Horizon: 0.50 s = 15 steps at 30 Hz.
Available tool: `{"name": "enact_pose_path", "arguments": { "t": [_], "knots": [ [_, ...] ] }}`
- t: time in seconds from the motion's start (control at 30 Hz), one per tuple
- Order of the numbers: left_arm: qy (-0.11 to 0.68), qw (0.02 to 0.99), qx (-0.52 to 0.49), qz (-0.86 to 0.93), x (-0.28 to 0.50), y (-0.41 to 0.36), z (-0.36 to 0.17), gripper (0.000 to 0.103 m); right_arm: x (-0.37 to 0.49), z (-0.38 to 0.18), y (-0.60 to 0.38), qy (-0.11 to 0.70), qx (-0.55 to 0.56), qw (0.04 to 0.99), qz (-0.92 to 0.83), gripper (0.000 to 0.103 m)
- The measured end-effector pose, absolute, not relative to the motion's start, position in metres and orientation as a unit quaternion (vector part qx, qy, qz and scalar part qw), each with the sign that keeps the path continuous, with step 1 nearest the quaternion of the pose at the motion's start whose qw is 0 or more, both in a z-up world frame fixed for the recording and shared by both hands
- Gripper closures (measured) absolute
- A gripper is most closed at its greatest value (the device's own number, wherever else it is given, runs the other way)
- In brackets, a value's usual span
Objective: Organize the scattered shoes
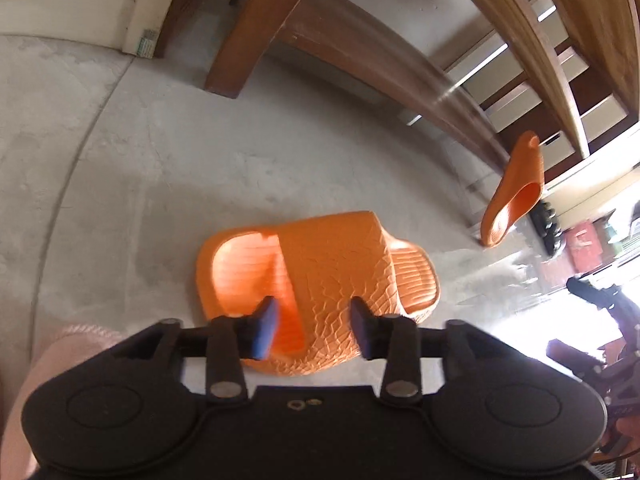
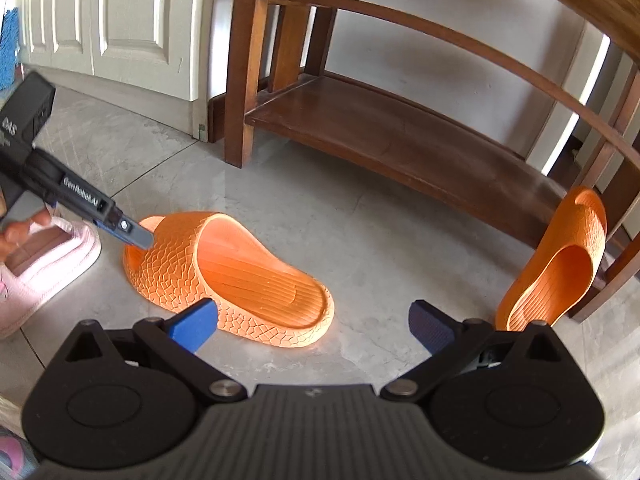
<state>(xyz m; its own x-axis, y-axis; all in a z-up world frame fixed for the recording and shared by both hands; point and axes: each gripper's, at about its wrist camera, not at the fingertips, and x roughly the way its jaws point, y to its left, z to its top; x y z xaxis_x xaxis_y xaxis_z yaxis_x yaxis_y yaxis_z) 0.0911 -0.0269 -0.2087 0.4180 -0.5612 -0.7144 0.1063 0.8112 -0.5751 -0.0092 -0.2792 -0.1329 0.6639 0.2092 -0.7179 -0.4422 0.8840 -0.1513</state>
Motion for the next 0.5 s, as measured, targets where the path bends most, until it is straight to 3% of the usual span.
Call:
{"name": "enact_pose_path", "arguments": {
  "t": [0.1,0.17,0.5],
  "knots": [
    [0.498,0.807,-0.230,-0.219,0.092,-0.034,-0.213,0.071,-0.010,-0.134,-0.274,0.367,-0.166,0.897,0.181,0.000],
    [0.505,0.802,-0.221,-0.230,0.089,-0.040,-0.215,0.090,-0.012,-0.134,-0.272,0.365,-0.170,0.897,0.183,0.000],
    [0.492,0.817,-0.111,-0.280,0.043,-0.097,-0.200,0.093,-0.007,-0.143,-0.255,0.385,-0.178,0.889,0.173,0.001]
  ]
}}
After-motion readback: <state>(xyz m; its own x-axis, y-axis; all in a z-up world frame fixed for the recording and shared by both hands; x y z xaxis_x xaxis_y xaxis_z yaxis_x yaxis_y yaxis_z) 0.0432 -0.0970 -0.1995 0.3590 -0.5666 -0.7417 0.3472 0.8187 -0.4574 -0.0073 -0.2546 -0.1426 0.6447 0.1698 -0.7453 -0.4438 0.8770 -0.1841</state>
